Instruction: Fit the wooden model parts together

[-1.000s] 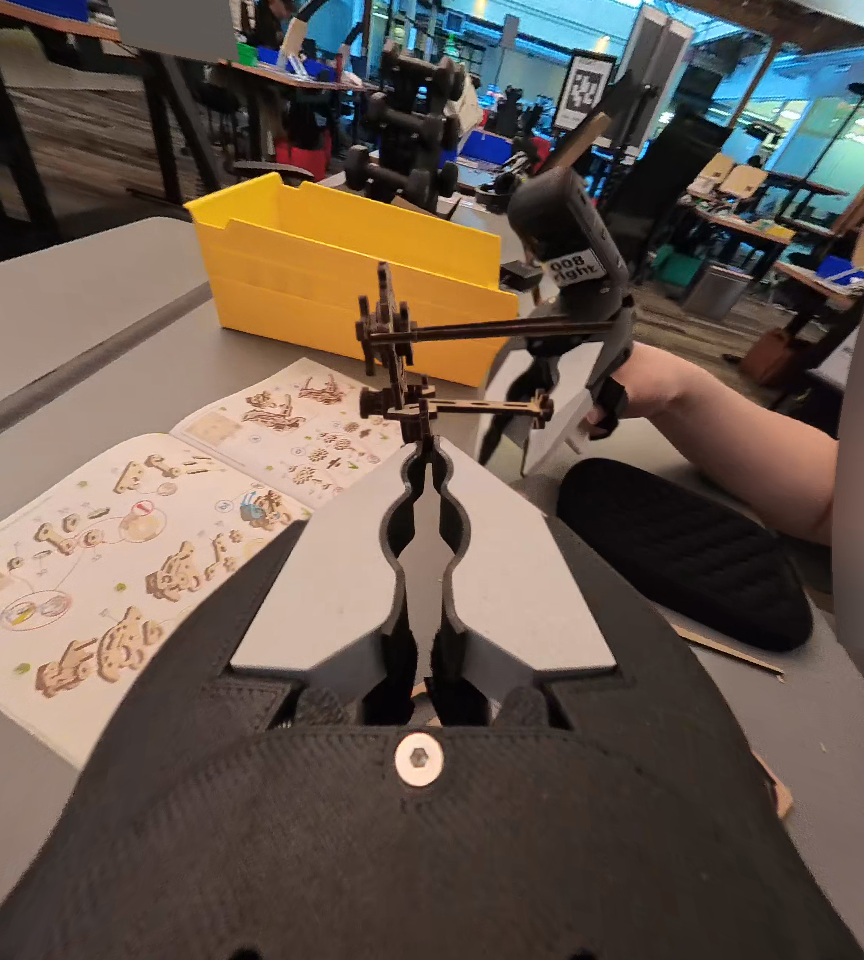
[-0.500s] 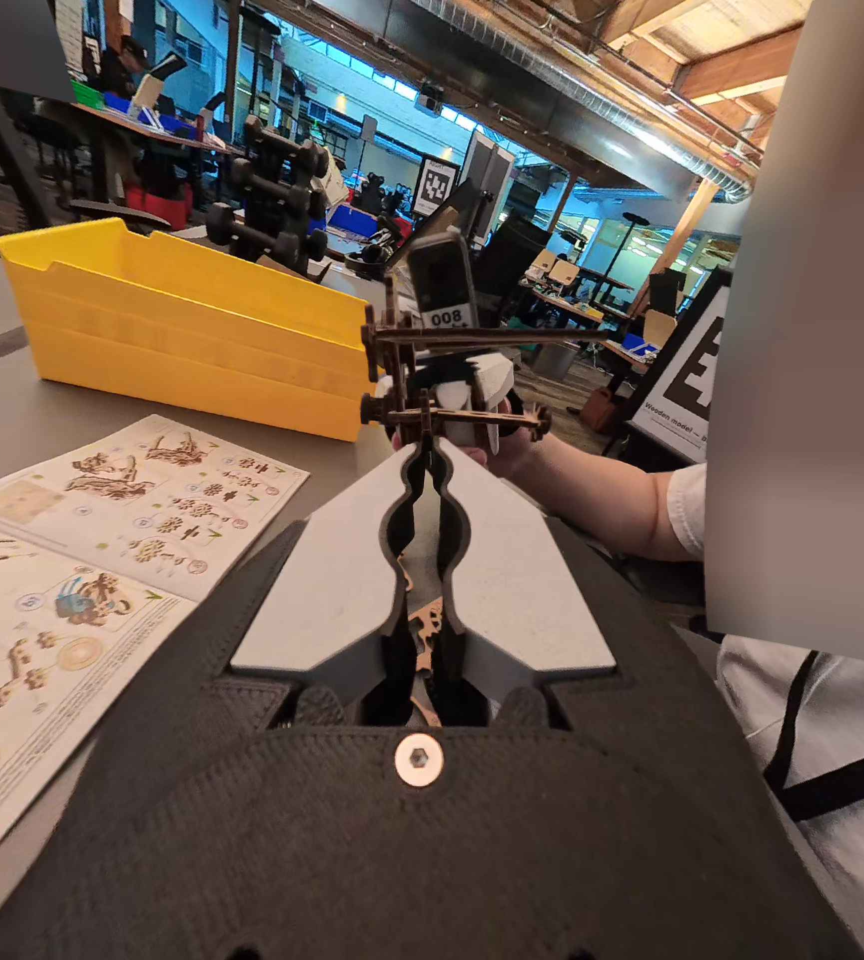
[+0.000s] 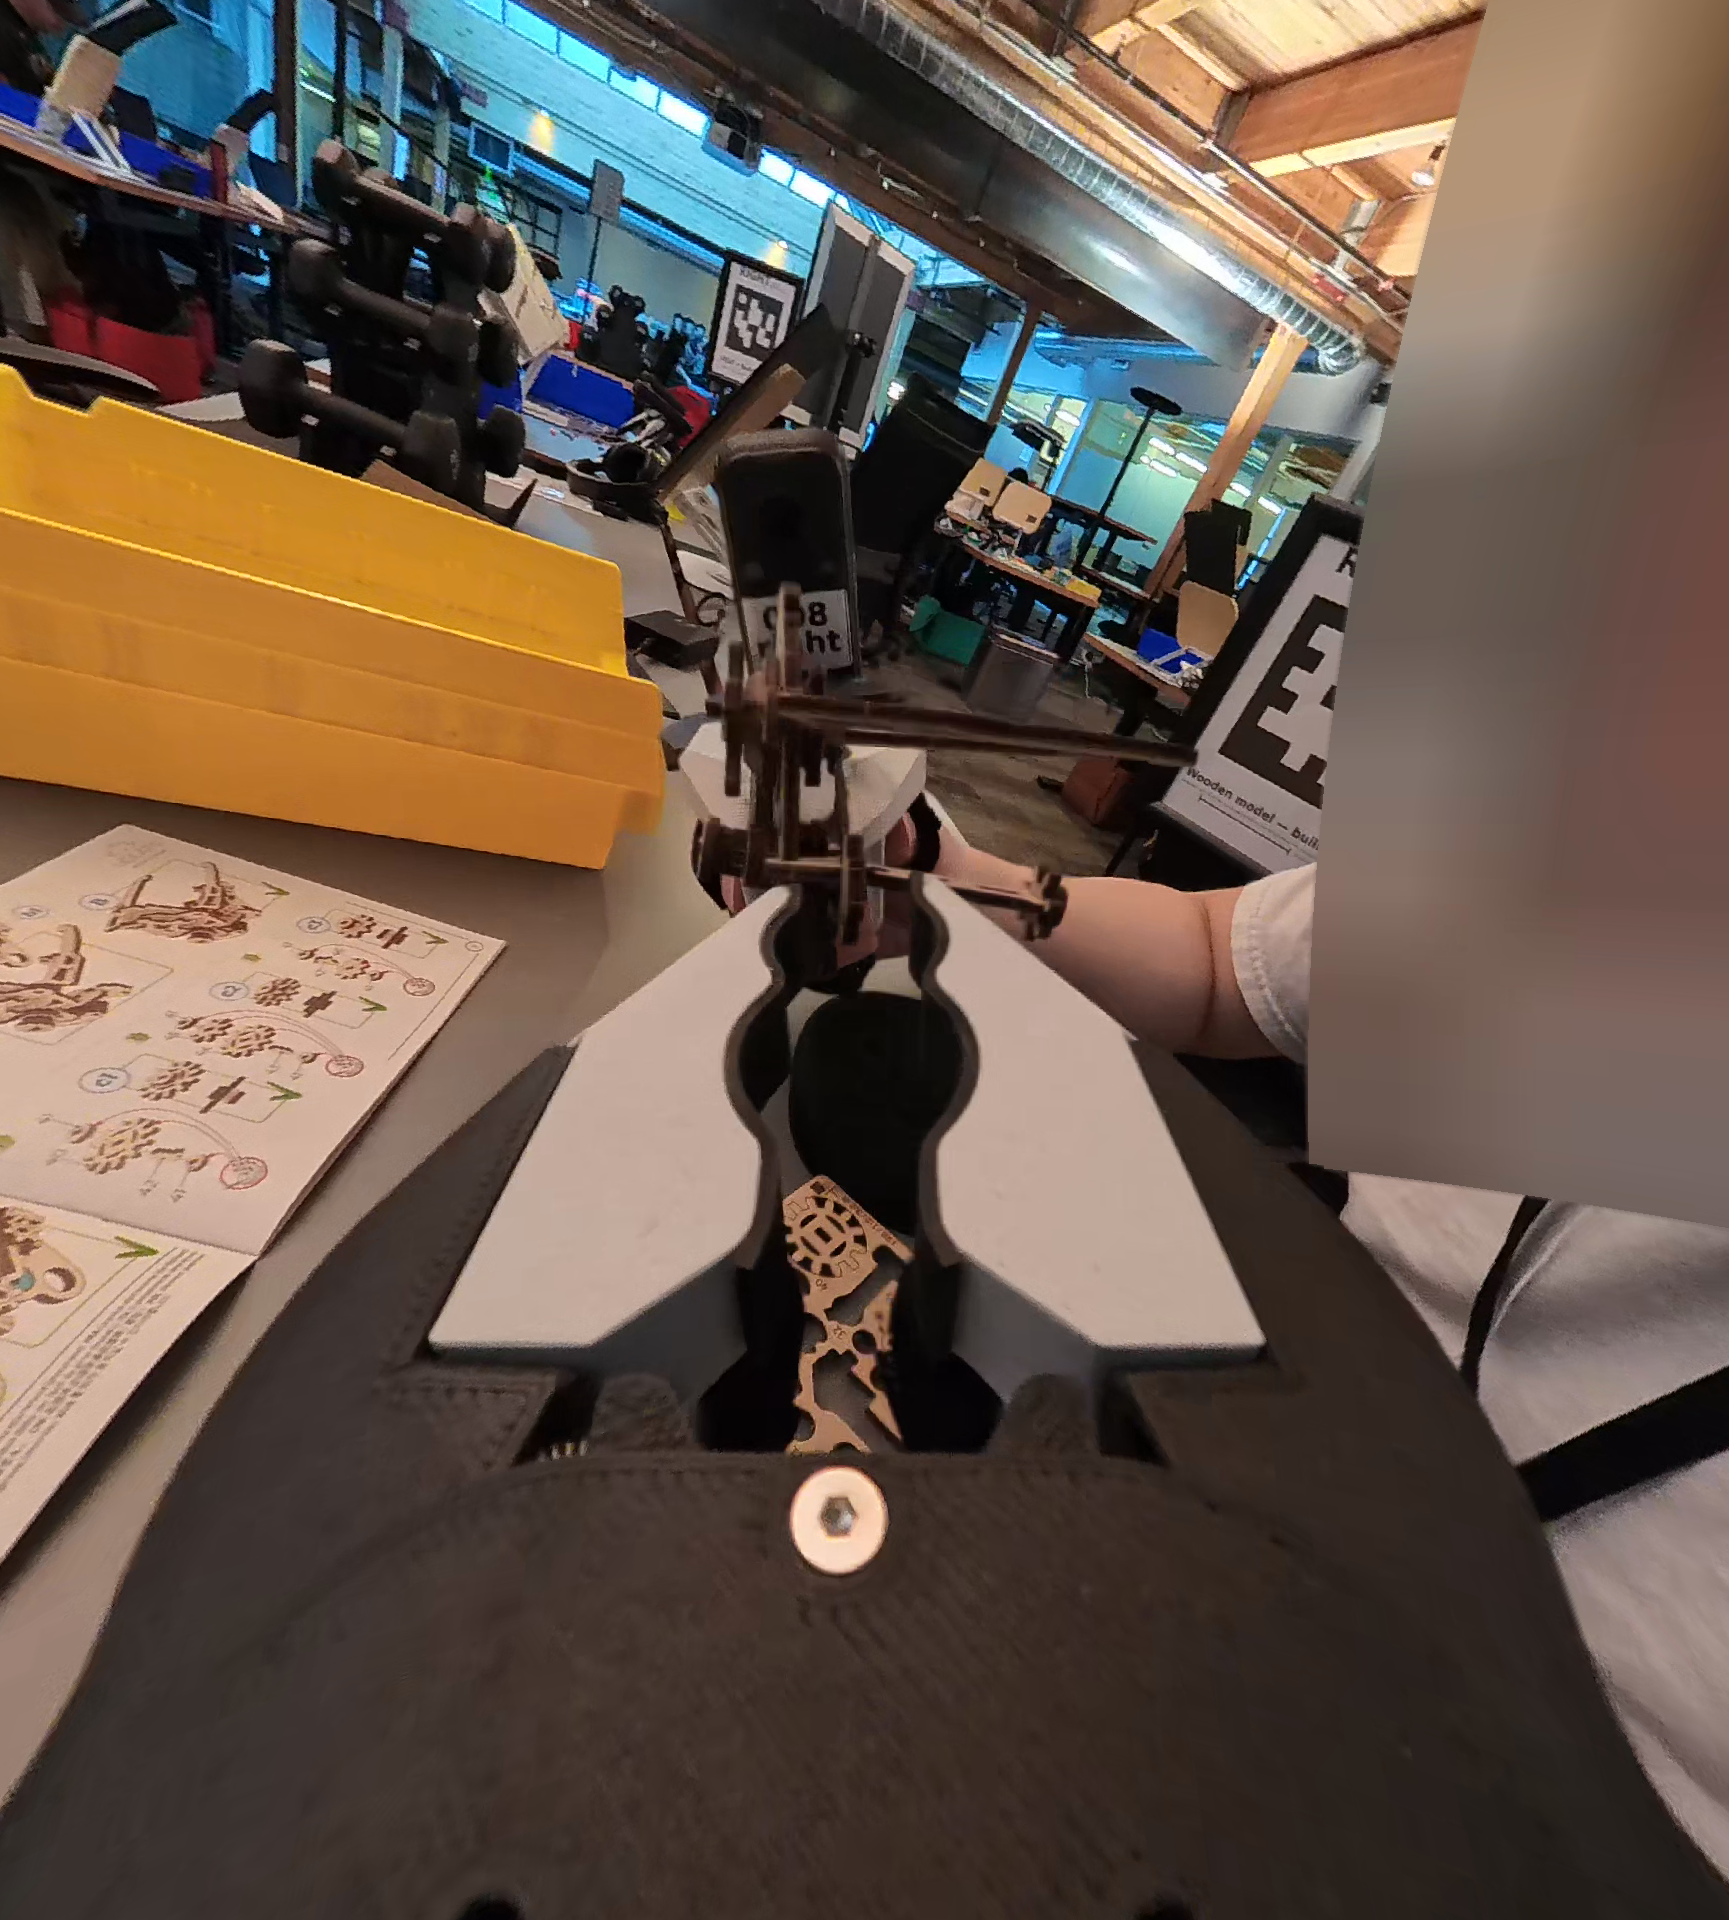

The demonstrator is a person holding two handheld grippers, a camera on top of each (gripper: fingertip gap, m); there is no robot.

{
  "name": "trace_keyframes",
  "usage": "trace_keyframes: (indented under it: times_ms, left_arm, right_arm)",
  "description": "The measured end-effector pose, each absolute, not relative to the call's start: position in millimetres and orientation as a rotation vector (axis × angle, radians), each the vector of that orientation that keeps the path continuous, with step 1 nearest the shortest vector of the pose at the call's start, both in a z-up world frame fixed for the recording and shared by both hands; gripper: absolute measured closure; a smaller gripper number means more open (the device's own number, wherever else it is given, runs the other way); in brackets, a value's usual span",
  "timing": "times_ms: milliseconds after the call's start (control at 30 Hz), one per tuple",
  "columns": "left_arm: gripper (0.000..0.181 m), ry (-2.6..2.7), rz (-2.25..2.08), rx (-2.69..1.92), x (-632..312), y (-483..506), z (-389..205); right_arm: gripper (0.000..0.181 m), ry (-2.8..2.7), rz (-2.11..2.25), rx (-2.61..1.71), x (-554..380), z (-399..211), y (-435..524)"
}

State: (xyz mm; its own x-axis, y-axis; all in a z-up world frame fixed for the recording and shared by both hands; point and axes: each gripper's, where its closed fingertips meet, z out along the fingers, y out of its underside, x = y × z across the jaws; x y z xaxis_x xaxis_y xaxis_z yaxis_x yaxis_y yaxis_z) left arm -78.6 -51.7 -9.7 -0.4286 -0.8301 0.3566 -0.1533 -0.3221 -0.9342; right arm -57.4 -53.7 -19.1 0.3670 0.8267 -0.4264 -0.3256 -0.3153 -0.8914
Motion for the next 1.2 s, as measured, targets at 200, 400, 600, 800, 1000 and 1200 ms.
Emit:
trace_keyframes:
  times_ms: [200, 400, 600, 800, 1000, 1200]
  left_arm:
    - [0.179, 1.534, -1.512, -1.189, -78.1, -56.1, -15.1]
    - [0.179, 1.642, -1.067, -0.900, -82.5, -74.3, -1.6]
    - [0.179, 1.626, -0.663, -0.723, -84.8, -71.6, 6.1]
    - [0.180, 1.614, -0.466, -0.621, -82.7, -73.5, 3.2]
    - [0.179, 1.628, -0.572, -0.670, -84.2, -72.1, 1.8]
    - [0.179, 1.625, -0.491, -0.673, -83.4, -63.9, -3.5]
  right_arm:
    - [0.164, -0.624, 1.075, -1.452, -60.6, -22.7, -57.3]
    - [0.149, -0.757, 0.879, -1.312, -53.4, -11.8, -63.1]
    - [0.141, -0.720, 0.658, -1.306, -31.3, -5.6, -51.7]
    - [0.144, -0.747, 0.444, -1.270, -24.6, 3.3, -52.4]
    - [0.146, -0.736, 0.401, -1.299, -18.5, 11.7, -55.1]
    - [0.155, -0.598, 0.603, -1.374, -5.3, 29.0, -56.5]
